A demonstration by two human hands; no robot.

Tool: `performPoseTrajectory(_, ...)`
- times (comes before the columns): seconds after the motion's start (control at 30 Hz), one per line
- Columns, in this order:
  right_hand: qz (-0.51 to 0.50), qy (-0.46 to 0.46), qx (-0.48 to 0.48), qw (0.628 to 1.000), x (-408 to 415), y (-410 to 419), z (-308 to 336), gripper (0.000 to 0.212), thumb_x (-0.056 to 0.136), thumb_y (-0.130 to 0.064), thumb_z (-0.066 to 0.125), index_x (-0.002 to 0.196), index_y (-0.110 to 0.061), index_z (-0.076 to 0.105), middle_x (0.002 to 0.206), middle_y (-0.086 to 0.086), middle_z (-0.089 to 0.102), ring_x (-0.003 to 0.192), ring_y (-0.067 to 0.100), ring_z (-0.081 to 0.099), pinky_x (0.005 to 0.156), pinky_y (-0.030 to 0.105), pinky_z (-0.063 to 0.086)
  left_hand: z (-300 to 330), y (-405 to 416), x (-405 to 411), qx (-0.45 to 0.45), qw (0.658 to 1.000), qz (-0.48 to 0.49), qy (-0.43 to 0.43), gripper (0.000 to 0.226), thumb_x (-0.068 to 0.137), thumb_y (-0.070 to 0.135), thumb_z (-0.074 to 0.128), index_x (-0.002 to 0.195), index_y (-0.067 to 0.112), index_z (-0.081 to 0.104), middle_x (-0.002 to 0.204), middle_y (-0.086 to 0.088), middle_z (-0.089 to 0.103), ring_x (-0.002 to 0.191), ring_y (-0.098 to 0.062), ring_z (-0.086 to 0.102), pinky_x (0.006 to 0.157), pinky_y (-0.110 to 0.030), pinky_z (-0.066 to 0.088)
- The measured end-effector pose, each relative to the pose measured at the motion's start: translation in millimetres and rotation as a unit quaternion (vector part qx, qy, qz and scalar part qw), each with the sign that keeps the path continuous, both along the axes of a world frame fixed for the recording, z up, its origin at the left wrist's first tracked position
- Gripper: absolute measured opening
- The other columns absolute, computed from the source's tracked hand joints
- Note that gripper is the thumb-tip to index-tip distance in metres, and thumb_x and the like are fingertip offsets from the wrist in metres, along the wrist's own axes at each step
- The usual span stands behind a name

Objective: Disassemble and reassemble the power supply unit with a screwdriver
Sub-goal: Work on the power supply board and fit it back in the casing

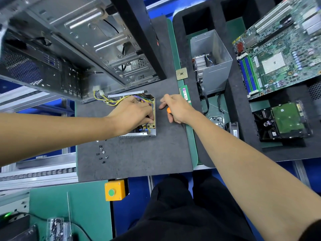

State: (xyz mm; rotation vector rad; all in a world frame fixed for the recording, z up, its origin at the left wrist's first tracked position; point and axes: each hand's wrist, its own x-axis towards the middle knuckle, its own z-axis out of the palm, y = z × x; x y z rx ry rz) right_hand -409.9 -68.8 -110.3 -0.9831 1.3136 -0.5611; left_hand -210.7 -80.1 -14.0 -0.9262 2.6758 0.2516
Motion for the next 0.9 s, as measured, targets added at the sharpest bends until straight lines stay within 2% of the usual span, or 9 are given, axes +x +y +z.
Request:
performPoseTrajectory(0.17, 0.003, 0.005, -0.002, 1.000, 0, 1, 1, 0.043, 0.089, -0.051, 0.034, 0.091, -0.024, 0.067, 0.048, 0.014, 0.062, 0.028, 0.022, 0.035, 0.031, 0.017, 0.027, -4, 3, 0, -0.014, 1.000, -0.010, -0.022, 0.025, 0.099, 0.050, 0.053, 0.095, 0.028, 0.064, 0.091, 0.012, 0.066, 0.080, -0.016, 0.061, 0.082, -0.031, 0.034)
performPoseTrajectory(0.27, 0.005, 0.005, -0.003, 1.000, -1, 1, 2, 0.041, 0.091, -0.049, 0.033, 0.091, -0.024, 0.066, 0.047, 0.013, 0.061, 0.028, 0.021, 0.035, 0.032, 0.015, 0.027, -7, 6, -5, -0.029, 0.998, -0.026, -0.056, 0.024, 0.101, 0.045, 0.047, 0.095, 0.026, 0.061, 0.091, 0.009, 0.065, 0.082, -0.021, 0.059, 0.091, -0.038, 0.038)
performPoseTrajectory(0.4, 0.007, -0.002, 0.000, 1.000, -2, 2, 4, 0.041, 0.092, -0.047, 0.034, 0.092, -0.023, 0.067, 0.046, 0.013, 0.060, 0.029, 0.021, 0.035, 0.033, 0.017, 0.027, -17, 11, -7, -0.051, 0.994, -0.023, -0.096, 0.015, 0.103, 0.037, 0.049, 0.097, 0.028, 0.060, 0.095, 0.008, 0.053, 0.089, -0.019, 0.054, 0.097, -0.041, 0.032)
performPoseTrajectory(0.5, 0.008, 0.000, 0.002, 1.000, -2, 2, 5, 0.040, 0.093, -0.046, 0.034, 0.092, -0.023, 0.066, 0.046, 0.013, 0.060, 0.029, 0.020, 0.035, 0.033, 0.017, 0.027, -18, 10, -12, -0.049, 0.987, -0.021, -0.151, 0.018, 0.102, 0.045, 0.052, 0.098, 0.032, 0.064, 0.096, 0.007, 0.038, 0.090, -0.020, 0.045, 0.089, -0.039, 0.026)
performPoseTrajectory(0.6, 0.007, 0.004, 0.001, 1.000, -2, 2, 6, 0.040, 0.094, -0.046, 0.034, 0.091, -0.023, 0.066, 0.046, 0.012, 0.060, 0.029, 0.020, 0.035, 0.033, 0.017, 0.027, -15, 10, -23, -0.080, 0.969, -0.068, -0.224, 0.016, 0.102, 0.041, 0.052, 0.094, 0.029, 0.060, 0.092, 0.002, 0.031, 0.086, -0.021, 0.044, 0.079, -0.039, 0.023)
performPoseTrajectory(0.7, 0.006, 0.001, -0.001, 1.000, -2, 3, 7, 0.039, 0.093, -0.047, 0.033, 0.091, -0.024, 0.065, 0.046, 0.012, 0.060, 0.028, 0.021, 0.035, 0.033, 0.016, 0.027, -13, 10, -32, -0.086, 0.953, -0.087, -0.278, 0.018, 0.101, 0.041, 0.053, 0.097, 0.027, 0.062, 0.093, 0.001, 0.040, 0.091, -0.021, 0.054, 0.076, -0.038, 0.018)
performPoseTrajectory(0.8, 0.007, 0.001, -0.002, 1.000, -2, 3, 7, 0.039, 0.093, -0.047, 0.033, 0.090, -0.025, 0.065, 0.046, 0.012, 0.061, 0.028, 0.021, 0.036, 0.033, 0.017, 0.028, -12, 11, -39, -0.102, 0.937, -0.109, -0.315, 0.006, 0.097, 0.034, 0.060, 0.099, 0.029, 0.063, 0.101, 0.001, 0.054, 0.082, -0.018, 0.043, 0.076, -0.037, 0.022)
performPoseTrajectory(0.83, 0.007, 0.000, -0.001, 1.000, -2, 3, 7, 0.039, 0.093, -0.048, 0.034, 0.090, -0.024, 0.066, 0.046, 0.012, 0.061, 0.029, 0.021, 0.036, 0.033, 0.018, 0.028, -12, 11, -40, -0.099, 0.937, -0.104, -0.319, 0.005, 0.096, 0.031, 0.060, 0.100, 0.030, 0.063, 0.104, 0.001, 0.055, 0.080, -0.018, 0.040, 0.077, -0.037, 0.024)
performPoseTrajectory(0.9, 0.007, -0.003, -0.001, 1.000, -3, 3, 8, 0.039, 0.093, -0.048, 0.034, 0.091, -0.024, 0.066, 0.046, 0.012, 0.061, 0.029, 0.022, 0.036, 0.033, 0.018, 0.028, -11, 8, -42, -0.077, 0.948, -0.078, -0.299, 0.011, 0.097, 0.031, 0.056, 0.101, 0.030, 0.066, 0.108, 0.003, 0.057, 0.085, -0.018, 0.051, 0.083, -0.036, 0.029)
